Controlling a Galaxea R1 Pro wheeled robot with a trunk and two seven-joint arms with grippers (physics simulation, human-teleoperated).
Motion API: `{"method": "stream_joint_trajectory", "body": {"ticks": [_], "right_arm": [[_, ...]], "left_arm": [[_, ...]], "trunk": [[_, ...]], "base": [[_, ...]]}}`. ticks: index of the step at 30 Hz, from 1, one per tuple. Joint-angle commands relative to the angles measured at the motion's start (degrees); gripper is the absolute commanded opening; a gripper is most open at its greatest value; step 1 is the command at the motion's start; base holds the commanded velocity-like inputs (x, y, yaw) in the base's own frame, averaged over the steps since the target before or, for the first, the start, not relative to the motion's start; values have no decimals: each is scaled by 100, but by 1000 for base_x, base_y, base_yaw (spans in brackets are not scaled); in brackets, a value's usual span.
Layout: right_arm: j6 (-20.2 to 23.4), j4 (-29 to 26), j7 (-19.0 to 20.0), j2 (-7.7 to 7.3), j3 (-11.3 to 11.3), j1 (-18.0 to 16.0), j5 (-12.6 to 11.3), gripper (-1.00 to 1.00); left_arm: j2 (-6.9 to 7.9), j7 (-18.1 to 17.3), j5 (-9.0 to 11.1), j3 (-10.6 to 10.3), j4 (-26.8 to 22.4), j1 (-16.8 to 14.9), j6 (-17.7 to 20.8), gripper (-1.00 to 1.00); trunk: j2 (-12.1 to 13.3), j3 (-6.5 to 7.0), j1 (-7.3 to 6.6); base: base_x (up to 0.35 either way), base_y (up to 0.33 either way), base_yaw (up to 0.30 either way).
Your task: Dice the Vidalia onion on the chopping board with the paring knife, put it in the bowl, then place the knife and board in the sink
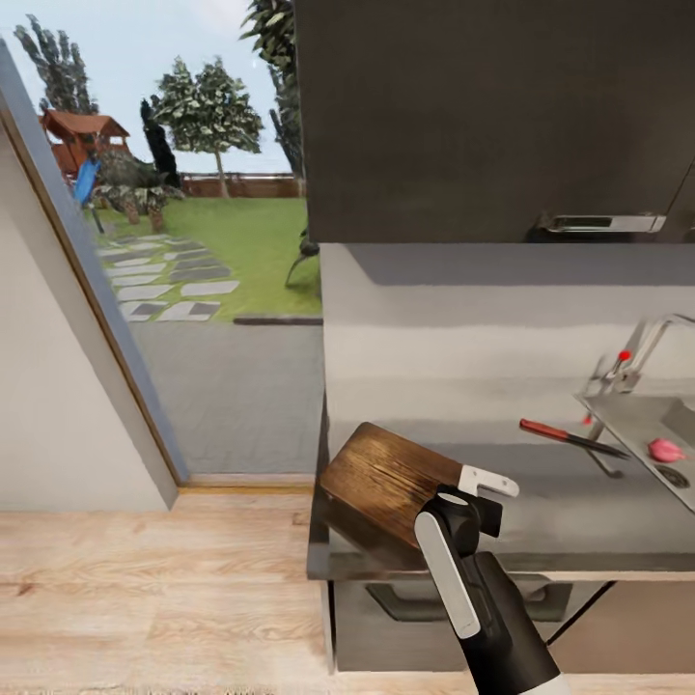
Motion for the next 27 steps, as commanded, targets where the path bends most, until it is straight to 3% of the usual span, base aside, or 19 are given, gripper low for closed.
{"method": "stream_joint_trajectory", "body": {"ticks": [1, 15, 27], "right_arm": [[38, -5, -48, 0, 5, -7, -36, -100], [38, -3, -48, 0, 6, -7, -36, -100], [38, -3, -41, -37, 6, -7, -36, -100]], "left_arm": [[-2, -4, 0, 16, -7, 1, -10, 100], [-2, -4, 0, 16, -6, 1, -10, 100], [-2, -4, 0, 16, -5, 1, -10, 100]], "trunk": [[-12, -15, 3], [-12, -69, 3], [-12, -72, 3]], "base": [[0, -282, 226], [0, -283, 218], [0, -283, 22]]}}
